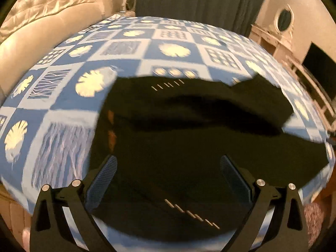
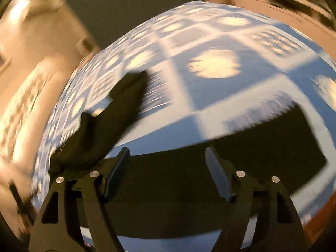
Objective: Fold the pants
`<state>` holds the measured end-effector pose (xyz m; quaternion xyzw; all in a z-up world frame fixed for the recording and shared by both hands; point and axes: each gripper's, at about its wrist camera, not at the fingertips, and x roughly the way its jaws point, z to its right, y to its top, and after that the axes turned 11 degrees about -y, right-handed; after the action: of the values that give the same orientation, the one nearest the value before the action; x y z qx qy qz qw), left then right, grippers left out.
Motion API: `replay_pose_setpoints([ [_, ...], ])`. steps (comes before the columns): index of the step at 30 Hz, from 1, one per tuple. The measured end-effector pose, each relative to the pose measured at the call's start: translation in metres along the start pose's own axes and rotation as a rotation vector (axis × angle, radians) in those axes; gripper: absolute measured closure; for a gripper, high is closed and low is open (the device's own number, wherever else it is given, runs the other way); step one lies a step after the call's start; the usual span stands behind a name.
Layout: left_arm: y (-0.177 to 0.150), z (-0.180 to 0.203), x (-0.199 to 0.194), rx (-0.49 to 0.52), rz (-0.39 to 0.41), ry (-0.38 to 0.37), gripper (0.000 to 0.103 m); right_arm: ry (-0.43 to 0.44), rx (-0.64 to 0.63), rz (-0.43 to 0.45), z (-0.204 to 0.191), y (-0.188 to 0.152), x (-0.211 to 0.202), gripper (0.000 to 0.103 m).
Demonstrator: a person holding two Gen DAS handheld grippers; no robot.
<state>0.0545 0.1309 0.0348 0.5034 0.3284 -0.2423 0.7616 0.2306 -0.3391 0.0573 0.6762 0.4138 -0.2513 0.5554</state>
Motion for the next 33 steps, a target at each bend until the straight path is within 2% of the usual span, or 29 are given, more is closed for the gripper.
replay_pose_setpoints([
  [2, 0.024, -0.036, 0.008, -0.045, 0.003, -0.021, 0.005, 0.037, -0.077, -0.013, -0.039, 0.002, 0.009, 0.029],
  [5, 0.057, -0.086, 0.026, -0.084, 0.036, 0.022, 0.005, 0.086, -0.159, -0.022, -0.087, 0.000, 0.019, 0.029],
  [7, 0.077, -0.117, 0.045, -0.121, 0.028, 0.016, 0.005, 0.109, -0.214, -0.021, -0.114, -0.002, 0.025, 0.029],
  [11, 0.100, -0.156, 0.086, -0.187, -0.052, -0.070, 0.005, 0.114, -0.285, -0.019, -0.149, -0.008, 0.036, 0.028],
  [14, 0.112, -0.180, 0.113, -0.240, -0.072, -0.102, 0.005, 0.125, -0.315, -0.037, -0.164, -0.017, 0.044, 0.028],
  [15, 0.114, -0.186, 0.119, -0.260, -0.078, -0.134, 0.005, 0.127, -0.321, -0.041, -0.167, -0.017, 0.046, 0.028],
  [16, 0.116, -0.194, 0.128, -0.297, -0.090, -0.205, 0.005, 0.127, -0.327, -0.045, -0.170, -0.017, 0.050, 0.028],
  [19, 0.118, -0.199, 0.132, -0.317, -0.068, -0.327, 0.005, 0.127, -0.336, -0.064, -0.176, -0.015, 0.061, 0.028],
  [21, 0.119, -0.194, 0.135, -0.317, -0.083, -0.482, 0.005, 0.137, -0.332, -0.079, -0.180, -0.014, 0.067, 0.028],
  [22, 0.119, -0.189, 0.138, -0.313, -0.101, -0.528, 0.005, 0.143, -0.328, -0.091, -0.181, -0.013, 0.071, 0.028],
  [24, 0.119, -0.178, 0.143, -0.280, -0.134, -0.536, 0.005, 0.151, -0.315, -0.107, -0.184, -0.012, 0.078, 0.028],
  [26, 0.121, -0.171, 0.144, -0.258, -0.134, -0.552, 0.005, 0.172, -0.300, -0.121, -0.187, -0.011, 0.082, 0.028],
  [29, 0.122, -0.172, 0.146, -0.307, -0.104, -0.601, 0.006, 0.204, -0.302, -0.140, -0.195, -0.008, 0.087, 0.028],
  [30, 0.121, -0.170, 0.147, -0.313, -0.103, -0.592, 0.008, 0.213, -0.306, -0.147, -0.197, -0.006, 0.089, 0.028],
  [31, 0.121, -0.170, 0.149, -0.305, -0.112, -0.579, 0.028, 0.227, -0.313, -0.159, -0.199, -0.003, 0.092, 0.028],
  [32, 0.120, -0.169, 0.152, -0.290, -0.131, -0.561, 0.045, 0.234, -0.318, -0.166, -0.201, 0.000, 0.094, 0.028],
  [33, 0.119, -0.169, 0.158, -0.281, -0.159, -0.527, 0.071, 0.245, -0.325, -0.173, -0.203, 0.007, 0.099, 0.028],
])
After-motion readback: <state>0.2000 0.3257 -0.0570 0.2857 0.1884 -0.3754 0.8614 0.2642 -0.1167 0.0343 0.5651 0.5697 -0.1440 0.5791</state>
